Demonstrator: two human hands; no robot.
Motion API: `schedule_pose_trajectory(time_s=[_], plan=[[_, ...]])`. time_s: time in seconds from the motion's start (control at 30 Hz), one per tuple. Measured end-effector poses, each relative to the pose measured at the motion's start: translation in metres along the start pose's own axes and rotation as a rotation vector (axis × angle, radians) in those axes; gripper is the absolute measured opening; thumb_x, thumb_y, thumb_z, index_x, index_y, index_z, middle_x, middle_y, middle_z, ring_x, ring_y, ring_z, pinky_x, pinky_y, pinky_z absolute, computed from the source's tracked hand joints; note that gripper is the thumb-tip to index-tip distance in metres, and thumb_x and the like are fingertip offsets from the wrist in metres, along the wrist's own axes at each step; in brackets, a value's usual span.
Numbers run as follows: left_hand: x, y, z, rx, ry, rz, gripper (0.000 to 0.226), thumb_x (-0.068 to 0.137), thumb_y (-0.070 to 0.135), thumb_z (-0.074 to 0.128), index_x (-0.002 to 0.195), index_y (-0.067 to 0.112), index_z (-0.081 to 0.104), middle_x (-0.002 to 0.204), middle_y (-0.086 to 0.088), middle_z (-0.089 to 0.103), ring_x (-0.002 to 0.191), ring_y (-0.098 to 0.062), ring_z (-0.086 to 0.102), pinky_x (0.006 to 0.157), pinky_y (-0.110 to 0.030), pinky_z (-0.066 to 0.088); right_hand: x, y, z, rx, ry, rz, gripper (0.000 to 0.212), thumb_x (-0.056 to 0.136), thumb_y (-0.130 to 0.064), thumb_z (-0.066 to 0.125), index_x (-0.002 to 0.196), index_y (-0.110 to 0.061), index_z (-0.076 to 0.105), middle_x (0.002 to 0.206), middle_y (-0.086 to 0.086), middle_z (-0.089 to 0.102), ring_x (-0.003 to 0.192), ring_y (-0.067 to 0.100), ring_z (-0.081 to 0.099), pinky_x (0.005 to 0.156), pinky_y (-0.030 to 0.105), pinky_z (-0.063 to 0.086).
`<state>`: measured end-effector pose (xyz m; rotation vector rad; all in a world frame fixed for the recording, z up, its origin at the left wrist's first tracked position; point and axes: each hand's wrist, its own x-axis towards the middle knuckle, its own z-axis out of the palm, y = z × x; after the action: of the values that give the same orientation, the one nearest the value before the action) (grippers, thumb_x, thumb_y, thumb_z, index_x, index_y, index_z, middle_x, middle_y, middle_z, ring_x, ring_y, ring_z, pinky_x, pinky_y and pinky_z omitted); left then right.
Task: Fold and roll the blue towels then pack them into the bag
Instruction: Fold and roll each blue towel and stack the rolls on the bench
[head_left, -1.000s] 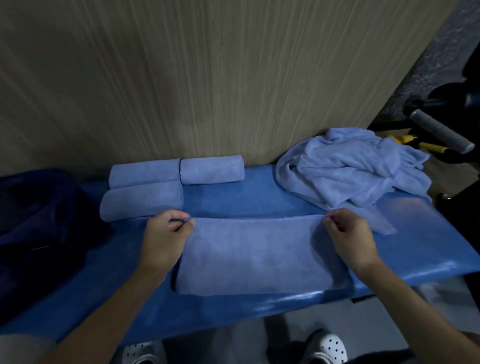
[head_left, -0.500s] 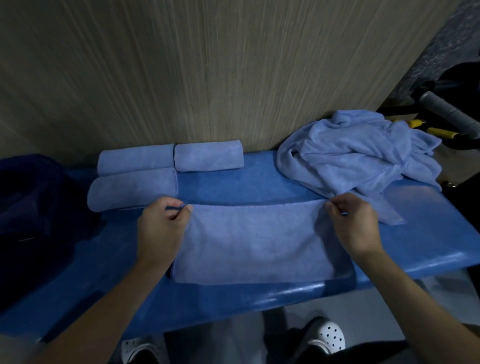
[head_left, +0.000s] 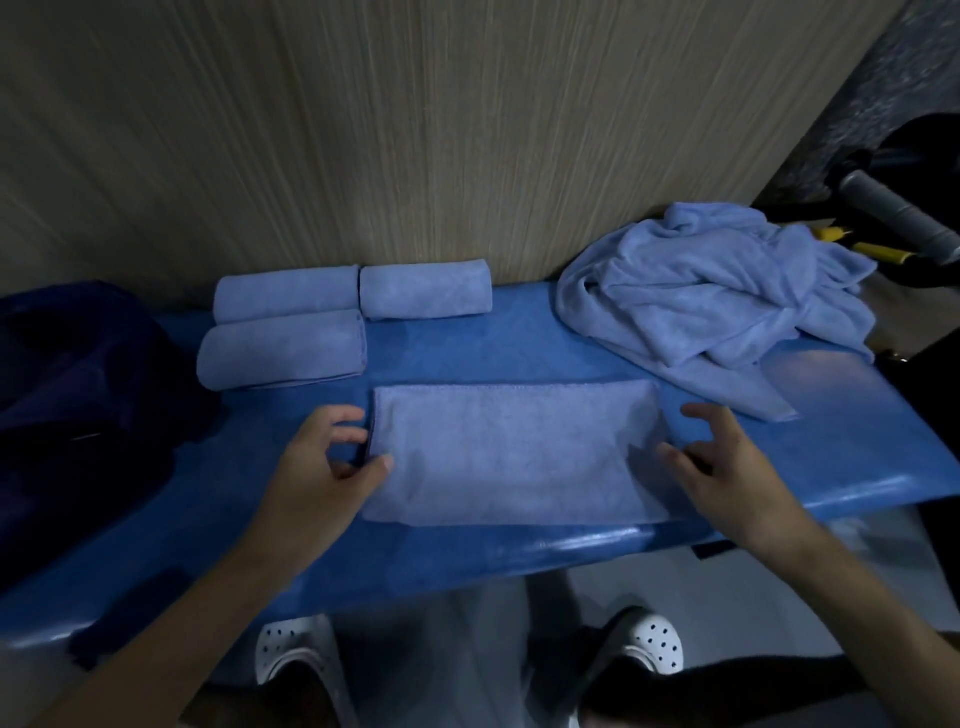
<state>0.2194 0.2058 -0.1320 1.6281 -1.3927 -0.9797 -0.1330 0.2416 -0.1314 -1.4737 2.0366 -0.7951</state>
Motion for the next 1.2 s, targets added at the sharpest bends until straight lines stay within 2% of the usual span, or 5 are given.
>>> schedule_pose_trajectory(time_s=[0.3,0.5,0.77,0.93,1.2], plan=[[-0.026,-0.01,-0.008,-0.063,-0.103,0.044,0.056,0.083,-0.006,0.069,0.108,0.041,0.051,0.105,0.031,0.06,0.055,-0.005,0.05,0.058,-0.012,0.045,-0.024,0.017,-0.017,0.171,-0.193,0.017,0.06,0.083,-0.007,0.072,0.126,-0.03,0.038,0.071,0.019,0.059,0.054,0.01,0.047,0.052,0.023,0.041],[-0.024,-0.011,-0.012,0.121,-0.142,0.103,0.054,0.086,-0.003,0.066,0.106,0.044,0.05,0.113,-0.001,0.048,0.059,-0.003,0.054,0.058,-0.007,0.043,-0.02,0.028,-0.017,0.112,-0.149,-0.024,0.057,0.086,0.005,0.064,0.13,-0.02,0.038,0.068,0.013,0.048,0.052,0.008,0.043,0.05,0.017,0.039],[-0.014,0.007,0.006,0.551,-0.049,0.463,0.033,0.097,0.031,0.047,0.125,0.021,0.061,0.142,0.006,0.046,0.131,-0.011,0.041,0.109,-0.031,0.029,-0.008,0.006,-0.007,-0.238,0.146,-0.307,0.038,0.089,-0.022,0.063,0.124,-0.009,0.056,0.111,0.01,0.063,0.101,0.029,0.059,0.087,0.036,0.046],[0.0,0.009,0.044,0.791,-0.263,0.639,0.051,0.099,0.035,0.028,0.139,0.016,0.053,0.152,-0.001,0.044,0.145,-0.016,0.032,0.118,-0.041,0.028,-0.005,-0.033,0.033,-0.524,0.01,-0.562,0.055,0.097,-0.046,0.031,0.136,-0.013,0.053,0.146,0.006,0.048,0.138,0.023,0.041,0.111,0.042,0.032],[0.005,-0.015,0.04,1.008,-0.296,0.542,0.072,0.095,0.062,0.015,0.157,0.027,0.009,0.165,-0.001,-0.003,0.152,-0.017,-0.007,0.123,-0.038,0.004,0.004,-0.019,0.055,-0.807,-0.132,-0.474,0.067,0.101,-0.057,0.005,0.149,-0.024,0.039,0.156,0.004,0.034,0.144,0.022,0.033,0.113,0.049,0.025]])
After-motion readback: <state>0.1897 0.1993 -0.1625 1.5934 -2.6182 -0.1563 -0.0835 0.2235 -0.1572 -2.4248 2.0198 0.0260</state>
